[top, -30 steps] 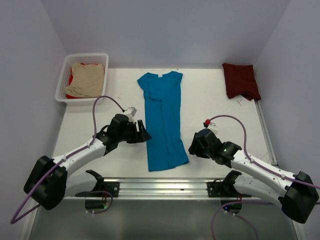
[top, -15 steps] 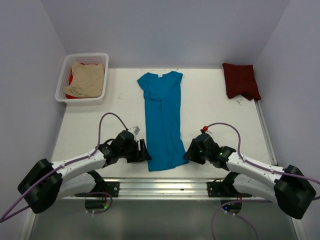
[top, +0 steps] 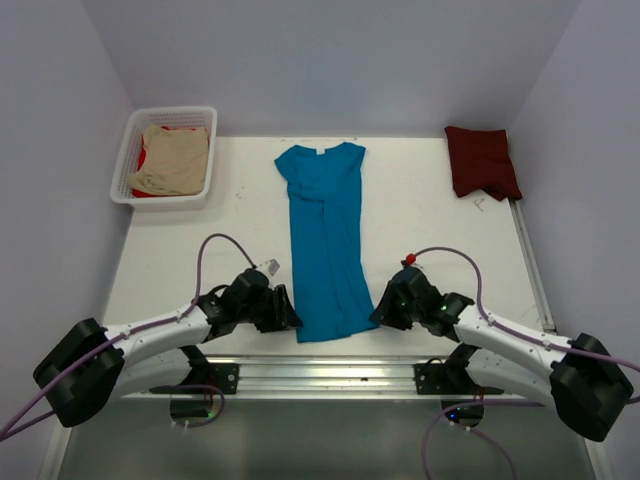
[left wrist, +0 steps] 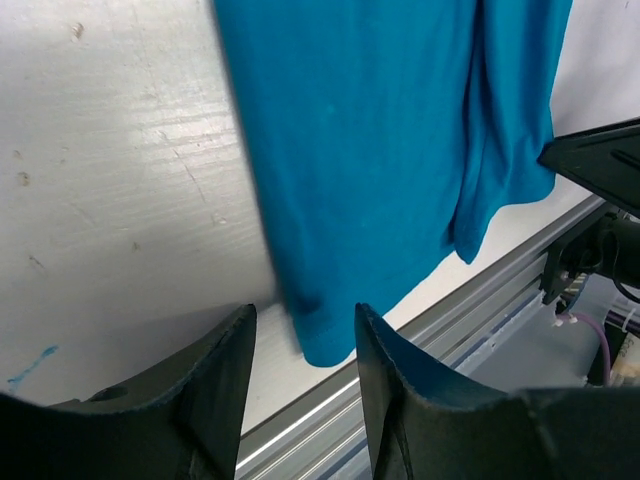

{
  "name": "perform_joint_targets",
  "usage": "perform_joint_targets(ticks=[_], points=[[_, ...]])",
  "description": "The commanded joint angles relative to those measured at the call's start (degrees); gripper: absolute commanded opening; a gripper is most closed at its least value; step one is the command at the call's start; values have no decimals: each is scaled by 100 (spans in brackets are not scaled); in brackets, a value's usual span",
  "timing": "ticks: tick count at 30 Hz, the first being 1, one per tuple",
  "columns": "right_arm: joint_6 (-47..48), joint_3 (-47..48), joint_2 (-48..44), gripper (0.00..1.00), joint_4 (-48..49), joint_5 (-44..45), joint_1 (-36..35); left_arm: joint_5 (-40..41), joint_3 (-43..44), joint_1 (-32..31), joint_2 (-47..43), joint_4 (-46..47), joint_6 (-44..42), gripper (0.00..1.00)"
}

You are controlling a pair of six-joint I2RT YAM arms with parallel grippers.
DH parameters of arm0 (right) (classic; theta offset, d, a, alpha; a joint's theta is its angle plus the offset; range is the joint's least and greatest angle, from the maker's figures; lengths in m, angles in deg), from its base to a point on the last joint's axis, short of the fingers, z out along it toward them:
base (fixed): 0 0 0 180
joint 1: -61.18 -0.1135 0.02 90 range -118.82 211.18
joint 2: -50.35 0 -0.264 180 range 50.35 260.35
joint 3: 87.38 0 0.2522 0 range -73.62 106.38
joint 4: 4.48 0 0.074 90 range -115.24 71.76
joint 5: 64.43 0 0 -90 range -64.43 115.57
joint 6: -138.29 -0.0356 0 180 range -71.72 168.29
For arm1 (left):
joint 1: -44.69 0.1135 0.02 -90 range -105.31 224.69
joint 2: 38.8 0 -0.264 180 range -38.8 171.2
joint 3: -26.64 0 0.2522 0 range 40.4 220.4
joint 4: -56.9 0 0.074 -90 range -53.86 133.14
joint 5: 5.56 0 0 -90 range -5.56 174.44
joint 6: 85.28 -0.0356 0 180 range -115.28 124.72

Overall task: Fold and stack the t-shirts
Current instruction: Fold the tshirt

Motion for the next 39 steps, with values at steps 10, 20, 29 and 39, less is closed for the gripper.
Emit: perform_joint_targets(ticks=[10,20,29,39], points=[[35,-89,-66,36,-343,-27,24,10,-168,-539,536,75,400,51],[53,-186,58,0,-157,-115,16,133,-352,-618,361,14,593,0],[299,-142,-706,0,-648,-589,-37,90,-195,-899,-244,-214,708,0],[659,315,-1103,0,-747,-1029,-371,967,544,-1347,-1203,-1084,585,0]])
